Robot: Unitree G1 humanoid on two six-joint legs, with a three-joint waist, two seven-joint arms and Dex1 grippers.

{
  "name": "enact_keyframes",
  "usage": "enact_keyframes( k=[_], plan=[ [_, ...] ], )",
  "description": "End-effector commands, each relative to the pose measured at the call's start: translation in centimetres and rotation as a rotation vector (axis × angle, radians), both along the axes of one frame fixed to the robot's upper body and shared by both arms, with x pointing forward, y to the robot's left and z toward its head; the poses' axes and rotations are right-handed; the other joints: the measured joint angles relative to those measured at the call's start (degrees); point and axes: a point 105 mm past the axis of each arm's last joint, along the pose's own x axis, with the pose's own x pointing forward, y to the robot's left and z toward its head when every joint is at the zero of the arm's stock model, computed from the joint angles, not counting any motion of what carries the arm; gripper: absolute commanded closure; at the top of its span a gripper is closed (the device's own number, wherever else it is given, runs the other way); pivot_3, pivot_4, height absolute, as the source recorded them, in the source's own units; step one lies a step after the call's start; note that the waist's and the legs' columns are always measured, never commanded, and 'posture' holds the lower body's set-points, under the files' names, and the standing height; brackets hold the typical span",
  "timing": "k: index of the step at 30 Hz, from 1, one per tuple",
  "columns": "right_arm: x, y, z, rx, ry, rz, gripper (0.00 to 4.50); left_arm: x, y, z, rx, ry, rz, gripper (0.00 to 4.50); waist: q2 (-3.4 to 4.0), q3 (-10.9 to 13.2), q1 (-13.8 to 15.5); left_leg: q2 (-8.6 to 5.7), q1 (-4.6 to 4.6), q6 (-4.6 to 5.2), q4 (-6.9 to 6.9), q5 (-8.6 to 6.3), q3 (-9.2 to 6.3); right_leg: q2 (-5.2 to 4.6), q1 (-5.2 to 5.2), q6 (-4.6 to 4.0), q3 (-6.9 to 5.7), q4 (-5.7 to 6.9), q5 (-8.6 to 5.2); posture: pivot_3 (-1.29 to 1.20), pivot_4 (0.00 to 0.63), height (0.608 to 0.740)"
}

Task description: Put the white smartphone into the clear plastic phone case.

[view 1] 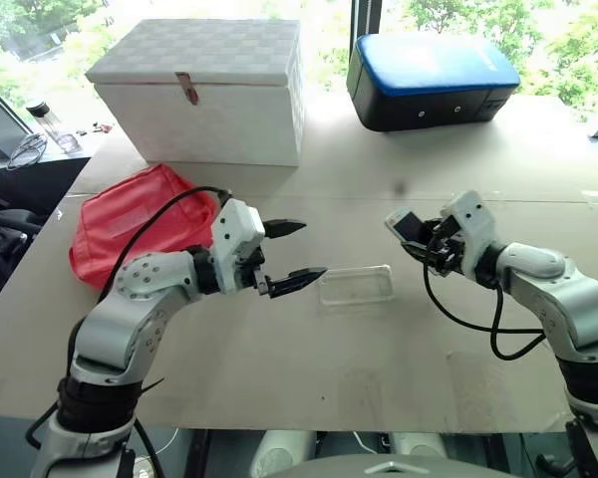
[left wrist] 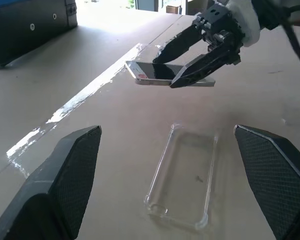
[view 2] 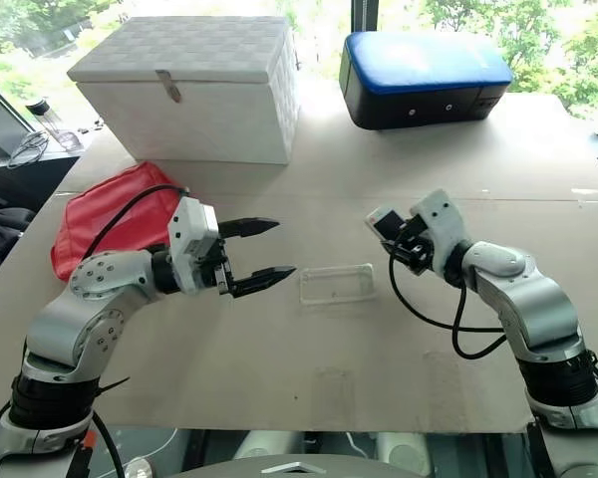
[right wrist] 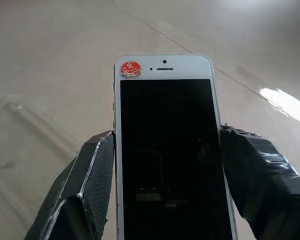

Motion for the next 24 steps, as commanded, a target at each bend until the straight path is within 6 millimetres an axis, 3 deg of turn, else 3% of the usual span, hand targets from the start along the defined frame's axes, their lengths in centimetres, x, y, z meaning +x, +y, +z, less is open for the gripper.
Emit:
enact_keyframes(
  k=[1,5,9,24],
  plan=[
    [-1.1,2.6,2.0,-0.051,-0.101,0.216,1.79,-0.4,1.4,0.3,0.024,-0.039,0.034,0.14,0.00,0.00,0.02,0.00,0.00,0.00,0.00,0.00,0.00,0.00,0.00,0.00,0.00,0.00,0.00,0.00,0.150,0.740],
    [-1.8,4.2,1.8,-0.147,-0.122,0.408,1.79,-1.0,2.8,-0.6,0.038,-0.020,0.084,0.14,0.00,0.03,-0.01,0.00,0.00,-0.05,0.00,-0.04,0.01,-0.01,-0.01,0.00,0.02,-0.02,0.00,0.00,0.150,0.740],
    [-1.6,4.5,-0.6,-0.309,-0.115,0.532,1.79,-1.7,3.4,-1.0,0.045,-0.017,0.124,0.14,-0.02,0.04,0.35,0.00,-0.01,-0.16,-0.01,-0.10,-0.01,-0.02,-0.01,-0.01,-0.01,-0.03,0.00,0.00,0.150,0.740],
    [-1.0,3.3,-4.0,-0.520,-0.050,0.637,1.79,-2.6,4.0,-1.6,0.056,-0.016,0.177,0.14,-0.03,0.05,0.50,0.00,-0.01,-0.26,-0.01,-0.15,0.00,-0.01,-0.01,-0.01,0.00,-0.03,0.00,0.00,0.150,0.740]
  ],
)
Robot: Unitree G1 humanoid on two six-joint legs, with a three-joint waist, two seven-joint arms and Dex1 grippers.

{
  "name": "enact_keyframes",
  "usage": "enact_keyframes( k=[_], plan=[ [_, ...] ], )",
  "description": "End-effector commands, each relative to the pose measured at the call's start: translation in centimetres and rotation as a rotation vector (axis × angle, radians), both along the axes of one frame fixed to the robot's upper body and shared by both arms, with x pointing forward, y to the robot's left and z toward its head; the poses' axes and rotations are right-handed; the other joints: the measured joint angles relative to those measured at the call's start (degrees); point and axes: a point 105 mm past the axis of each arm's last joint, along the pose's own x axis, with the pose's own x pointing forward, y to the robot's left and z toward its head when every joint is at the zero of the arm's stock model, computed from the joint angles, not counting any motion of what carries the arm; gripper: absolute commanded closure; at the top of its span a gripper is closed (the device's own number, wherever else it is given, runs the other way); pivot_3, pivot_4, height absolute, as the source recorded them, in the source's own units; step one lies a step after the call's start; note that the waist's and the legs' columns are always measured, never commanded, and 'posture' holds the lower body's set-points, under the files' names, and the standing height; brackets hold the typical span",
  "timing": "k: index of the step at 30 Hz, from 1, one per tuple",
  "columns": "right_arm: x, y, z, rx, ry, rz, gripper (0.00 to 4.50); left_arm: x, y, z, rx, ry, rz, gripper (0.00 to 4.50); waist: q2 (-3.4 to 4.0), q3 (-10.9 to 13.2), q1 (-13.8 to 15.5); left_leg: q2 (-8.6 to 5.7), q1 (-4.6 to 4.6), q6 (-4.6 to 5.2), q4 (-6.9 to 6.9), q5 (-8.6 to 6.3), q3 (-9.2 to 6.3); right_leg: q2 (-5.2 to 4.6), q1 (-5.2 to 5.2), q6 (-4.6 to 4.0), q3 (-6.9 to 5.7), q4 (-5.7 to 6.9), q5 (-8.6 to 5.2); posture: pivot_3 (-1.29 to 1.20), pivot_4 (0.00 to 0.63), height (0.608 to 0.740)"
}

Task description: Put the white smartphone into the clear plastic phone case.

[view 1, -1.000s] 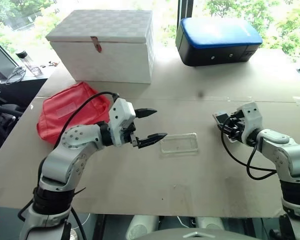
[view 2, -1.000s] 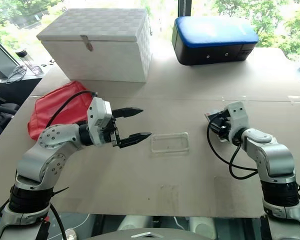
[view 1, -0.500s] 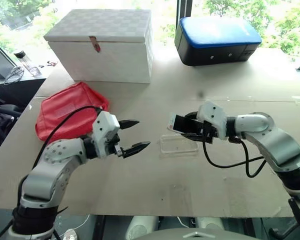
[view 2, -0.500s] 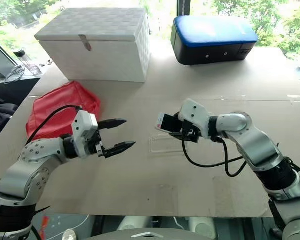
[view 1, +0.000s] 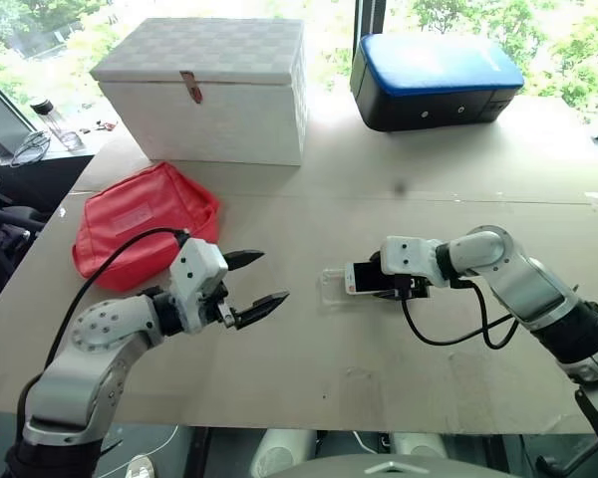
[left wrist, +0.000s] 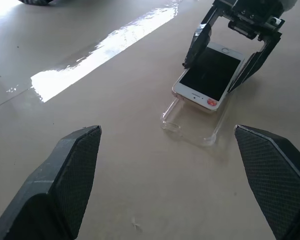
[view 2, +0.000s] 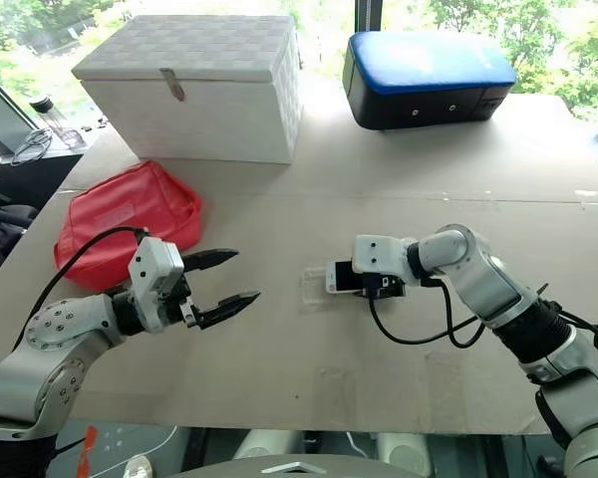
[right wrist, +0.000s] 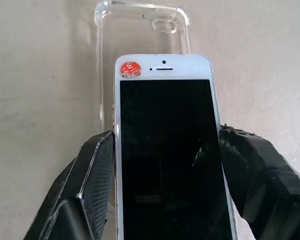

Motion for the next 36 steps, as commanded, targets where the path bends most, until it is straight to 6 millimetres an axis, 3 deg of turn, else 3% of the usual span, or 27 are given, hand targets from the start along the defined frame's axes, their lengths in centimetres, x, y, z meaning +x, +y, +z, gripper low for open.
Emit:
enact_keyframes(
  k=[1,18,27,30,31,36],
  plan=[
    [-0.3,0.2,-0.2,-0.049,-0.002,0.059,1.79,-0.2,0.0,1.4,0.022,-0.074,-0.005,0.14,-0.01,0.00,0.06,0.00,0.00,0.00,0.00,0.00,0.00,0.00,0.00,0.00,0.00,0.00,0.00,0.00,0.150,0.740],
    [-2.4,0.5,-1.9,-0.141,0.178,0.071,1.79,-0.2,-0.8,1.5,0.019,-0.086,0.000,0.14,-0.02,-0.02,0.88,0.00,0.01,-0.01,0.00,-0.01,0.00,0.00,0.01,-0.01,0.00,0.00,0.00,0.00,0.150,0.740],
    [-1.3,0.4,-2.9,-0.182,0.184,-0.011,1.79,0.2,-1.2,1.7,0.020,-0.095,-0.007,0.14,-0.14,-0.17,0.71,0.01,0.09,-0.02,0.00,-0.01,0.00,0.03,0.04,-0.01,0.00,0.02,0.00,0.00,0.150,0.740],
    [-1.4,0.5,-2.3,-0.154,0.186,-0.023,0.29,0.3,-1.2,1.6,0.021,-0.093,-0.007,0.14,-0.14,-0.18,0.72,0.03,0.11,-0.02,0.00,-0.01,0.00,0.04,0.05,-0.01,0.00,0.03,0.00,0.00,0.150,0.740],
    [-1.1,0.6,-1.8,-0.134,0.169,-0.041,0.05,0.3,-1.2,1.5,0.021,-0.092,-0.008,0.14,-0.14,-0.18,0.81,0.03,0.11,-0.01,0.00,-0.01,0.00,0.04,0.05,-0.01,0.00,0.03,0.00,0.00,0.150,0.740],
    [-0.9,0.5,2.0,-0.023,0.141,-0.071,0.05,0.4,-1.0,1.2,0.023,-0.089,-0.012,0.14,-0.07,-0.08,0.90,0.03,0.02,-0.02,0.00,-0.01,0.01,0.03,-0.01,-0.01,0.00,0.02,0.00,0.00,0.150,0.740]
  ],
)
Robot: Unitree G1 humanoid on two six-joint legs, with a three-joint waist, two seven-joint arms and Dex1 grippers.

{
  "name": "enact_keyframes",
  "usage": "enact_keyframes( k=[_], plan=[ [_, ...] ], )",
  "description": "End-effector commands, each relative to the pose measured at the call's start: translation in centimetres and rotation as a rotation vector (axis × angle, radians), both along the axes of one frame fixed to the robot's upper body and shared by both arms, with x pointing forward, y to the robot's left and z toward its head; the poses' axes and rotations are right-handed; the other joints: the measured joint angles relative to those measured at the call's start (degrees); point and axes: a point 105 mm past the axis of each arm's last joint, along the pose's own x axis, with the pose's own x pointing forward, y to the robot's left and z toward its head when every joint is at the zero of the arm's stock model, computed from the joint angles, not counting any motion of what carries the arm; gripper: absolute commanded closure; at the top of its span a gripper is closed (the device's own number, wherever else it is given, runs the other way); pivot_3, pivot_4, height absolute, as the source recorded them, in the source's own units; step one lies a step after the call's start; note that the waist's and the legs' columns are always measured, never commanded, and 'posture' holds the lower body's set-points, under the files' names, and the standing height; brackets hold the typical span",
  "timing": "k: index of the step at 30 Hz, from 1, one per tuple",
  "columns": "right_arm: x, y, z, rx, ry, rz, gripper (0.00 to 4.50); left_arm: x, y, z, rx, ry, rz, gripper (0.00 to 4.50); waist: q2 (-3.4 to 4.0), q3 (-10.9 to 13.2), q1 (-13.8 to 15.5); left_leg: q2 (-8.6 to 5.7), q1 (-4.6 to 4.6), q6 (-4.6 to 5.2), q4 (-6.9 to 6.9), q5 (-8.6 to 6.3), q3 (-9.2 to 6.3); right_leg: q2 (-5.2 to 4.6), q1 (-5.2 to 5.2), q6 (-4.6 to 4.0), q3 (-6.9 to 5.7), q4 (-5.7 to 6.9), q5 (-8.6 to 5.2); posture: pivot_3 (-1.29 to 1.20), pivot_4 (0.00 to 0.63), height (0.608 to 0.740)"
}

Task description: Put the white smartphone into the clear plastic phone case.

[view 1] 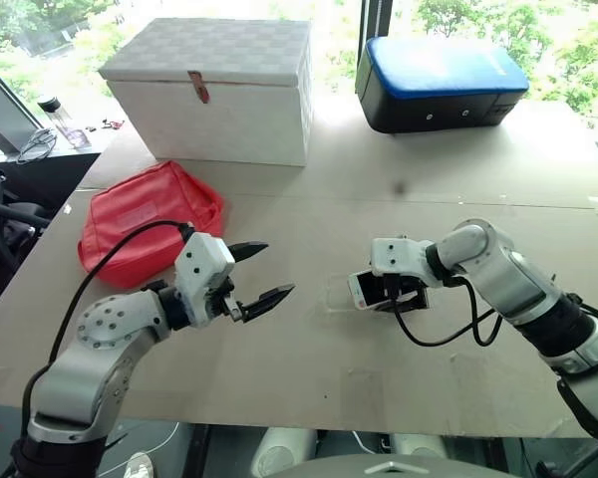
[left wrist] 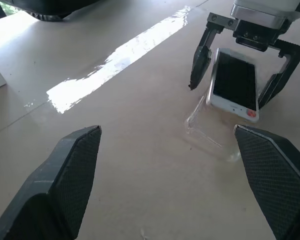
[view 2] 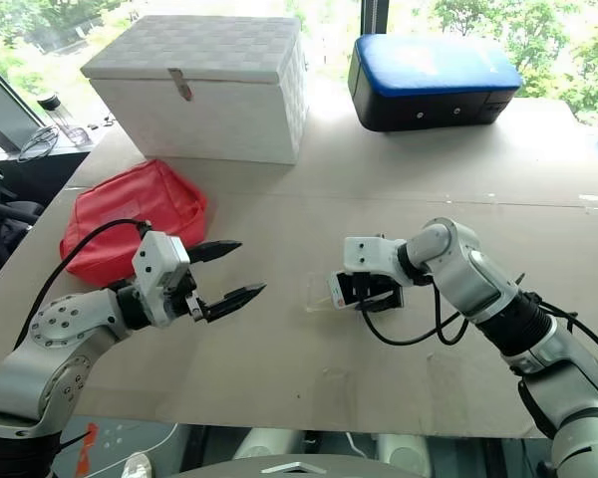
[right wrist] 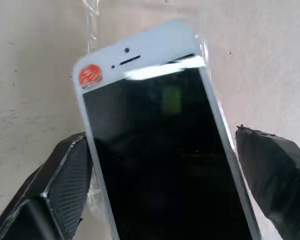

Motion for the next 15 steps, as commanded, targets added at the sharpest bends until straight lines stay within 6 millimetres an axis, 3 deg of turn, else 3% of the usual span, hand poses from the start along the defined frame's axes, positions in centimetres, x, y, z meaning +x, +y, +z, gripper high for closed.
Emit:
enact_keyframes(
  k=[1,6,7,9,15],
  plan=[
    [-0.5,0.0,3.1,0.084,-0.024,-0.001,0.05,0.0,0.1,0.3,0.010,-0.031,-0.009,0.14,0.05,0.05,0.01,0.00,0.00,0.00,0.00,0.00,0.00,0.00,0.00,0.00,0.00,0.00,0.00,0.00,0.150,0.740],
    [-1.5,-0.6,5.2,0.155,-0.007,-0.012,0.05,0.2,0.6,-0.4,0.015,-0.026,-0.012,0.14,0.07,0.09,0.05,0.00,-0.02,0.01,-0.02,-0.01,0.00,-0.02,-0.02,0.00,-0.01,-0.01,-0.01,0.00,0.150,0.740],
    [-1.6,-0.7,5.3,0.162,-0.002,-0.020,0.28,0.3,0.7,-0.5,0.016,-0.025,-0.013,0.14,0.07,0.09,0.05,0.00,-0.02,0.01,-0.02,-0.01,-0.01,-0.02,-0.01,-0.01,-0.02,-0.01,-0.01,0.00,0.150,0.740],
    [-1.8,-0.8,5.0,0.187,0.027,-0.047,0.83,0.3,0.9,-0.8,0.018,-0.024,-0.015,0.14,0.07,0.08,0.02,0.00,-0.02,0.01,-0.02,-0.01,0.00,-0.02,-0.01,-0.05,-0.01,-0.02,-0.03,0.00,0.150,0.740],
    [-1.2,0.0,3.0,0.244,0.071,-0.137,3.77,0.3,1.4,-1.4,0.025,-0.021,-0.020,0.14,0.07,0.09,-0.06,0.00,-0.02,0.01,-0.04,-0.01,0.00,-0.04,-0.03,-0.12,0.00,-0.02,-0.07,0.00,0.150,0.740]
  ],
)
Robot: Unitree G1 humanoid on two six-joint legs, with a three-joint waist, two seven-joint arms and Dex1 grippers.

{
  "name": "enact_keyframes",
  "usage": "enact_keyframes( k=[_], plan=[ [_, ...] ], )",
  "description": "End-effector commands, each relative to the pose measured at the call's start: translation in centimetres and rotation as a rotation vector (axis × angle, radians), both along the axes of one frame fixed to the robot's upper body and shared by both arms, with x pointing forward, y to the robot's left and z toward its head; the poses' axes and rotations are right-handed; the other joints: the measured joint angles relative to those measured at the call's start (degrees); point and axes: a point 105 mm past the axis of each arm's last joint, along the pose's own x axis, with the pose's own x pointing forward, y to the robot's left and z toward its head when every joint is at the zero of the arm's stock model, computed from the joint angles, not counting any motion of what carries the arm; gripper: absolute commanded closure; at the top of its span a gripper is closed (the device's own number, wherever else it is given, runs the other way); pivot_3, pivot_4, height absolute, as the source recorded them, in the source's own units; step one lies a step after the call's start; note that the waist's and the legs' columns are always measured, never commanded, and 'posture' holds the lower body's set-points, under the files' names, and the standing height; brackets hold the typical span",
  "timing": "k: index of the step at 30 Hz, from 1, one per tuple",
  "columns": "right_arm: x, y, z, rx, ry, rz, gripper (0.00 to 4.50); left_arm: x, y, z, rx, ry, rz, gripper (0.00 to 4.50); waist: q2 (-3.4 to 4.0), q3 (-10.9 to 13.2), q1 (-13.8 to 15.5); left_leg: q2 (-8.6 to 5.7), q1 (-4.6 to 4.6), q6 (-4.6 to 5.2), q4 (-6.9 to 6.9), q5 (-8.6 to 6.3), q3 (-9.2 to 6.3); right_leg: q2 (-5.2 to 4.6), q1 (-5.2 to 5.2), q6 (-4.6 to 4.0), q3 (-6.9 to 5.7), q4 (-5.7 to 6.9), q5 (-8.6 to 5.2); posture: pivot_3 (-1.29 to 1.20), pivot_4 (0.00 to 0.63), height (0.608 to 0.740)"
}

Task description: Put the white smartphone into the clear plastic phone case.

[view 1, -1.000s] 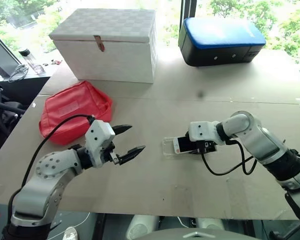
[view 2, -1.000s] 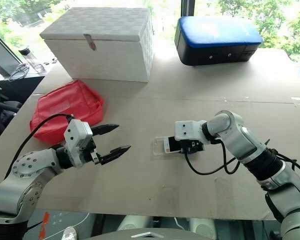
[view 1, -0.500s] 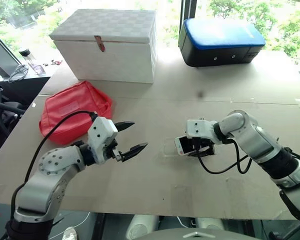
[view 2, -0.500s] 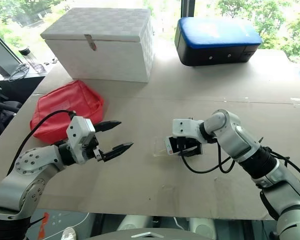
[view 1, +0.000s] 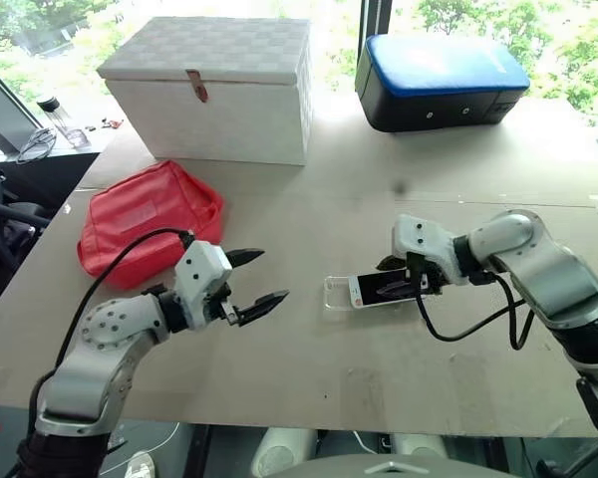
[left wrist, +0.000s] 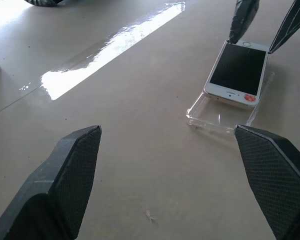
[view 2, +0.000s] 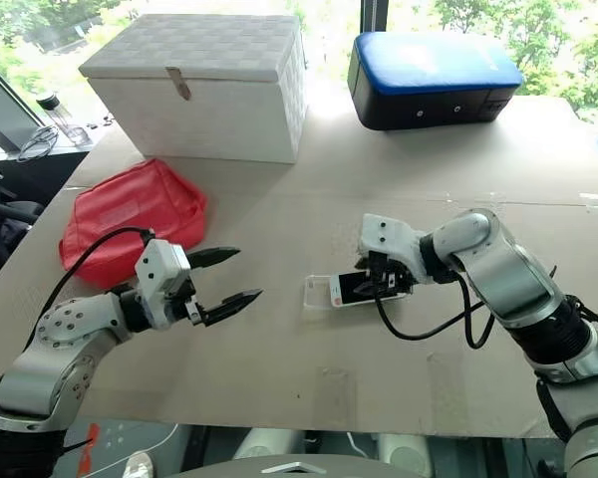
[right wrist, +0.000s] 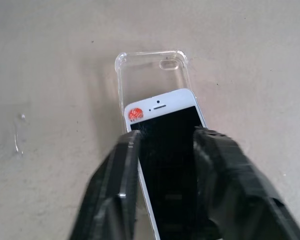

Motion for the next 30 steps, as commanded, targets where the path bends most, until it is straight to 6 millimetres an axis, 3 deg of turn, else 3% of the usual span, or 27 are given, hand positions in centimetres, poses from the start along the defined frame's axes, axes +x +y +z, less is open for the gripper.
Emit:
enact_keyframes(
  k=[1,6,12,15,20,24,28,30],
  plan=[
    [1.1,0.1,-0.7,0.015,-0.033,-0.069,4.33,-0.2,0.1,0.4,0.004,-0.035,-0.016,0.14,0.00,0.00,0.04,0.00,0.00,0.00,0.00,0.00,0.00,0.00,0.00,0.00,0.00,0.00,0.00,0.00,0.150,0.740],
    [1.6,0.0,-3.2,-0.031,0.005,-0.131,4.43,-0.3,0.1,0.0,0.006,-0.030,-0.022,0.14,0.00,0.00,0.10,0.00,0.00,0.00,0.00,0.00,0.01,0.00,0.00,0.00,-0.01,0.00,0.00,0.00,0.150,0.740],
    [-0.5,-0.9,-8.2,-0.187,0.127,-0.084,4.43,-0.5,-1.0,0.5,0.001,-0.037,-0.036,0.14,-0.15,-0.21,0.05,0.00,0.08,0.00,0.00,0.00,-0.01,0.01,0.06,0.01,-0.02,0.00,0.00,0.00,0.150,0.740],
    [-0.2,-1.3,-8.3,-0.181,0.130,-0.116,4.43,-0.5,-1.3,0.8,0.000,-0.037,-0.037,0.14,-0.24,-0.34,0.09,0.00,0.16,0.00,0.00,0.00,-0.01,0.01,0.18,-0.04,-0.02,0.00,-0.04,0.00,0.150,0.740],
    [0.6,-1.0,-6.3,-0.082,0.092,-0.168,4.43,-0.3,-1.7,1.0,0.001,-0.036,-0.044,0.14,-0.26,-0.42,0.25,0.00,0.23,0.00,0.02,0.00,-0.07,0.01,0.27,-0.06,-0.10,0.00,-0.08,0.00,0.150,0.740],
    [0.2,0.2,-1.5,0.147,0.045,-0.142,4.43,-0.2,-2.2,1.1,-0.003,-0.034,-0.052,0.14,-0.14,-0.28,0.21,0.00,0.15,0.00,0.03,0.00,-0.07,0.01,0.22,0.00,-0.09,0.00,-0.02,0.00,0.150,0.740],
    [-0.1,-0.3,2.3,0.233,-0.002,-0.167,4.43,0.0,-2.4,1.2,-0.006,-0.032,-0.059,0.14,0.01,-0.11,0.08,0.00,-0.03,0.01,0.01,0.01,-0.02,0.02,-0.02,0.13,-0.01,0.00,0.07,0.00,0.150,0.740],
    [0.3,-1.1,3.3,0.219,-0.056,-0.201,4.43,0.0,-2.5,1.2,-0.008,-0.031,-0.065,0.14,0.03,-0.08,0.10,0.00,-0.03,0.00,-0.05,0.00,-0.05,0.02,-0.03,0.13,-0.04,0.00,0.07,0.00,0.150,0.740]
  ],
)
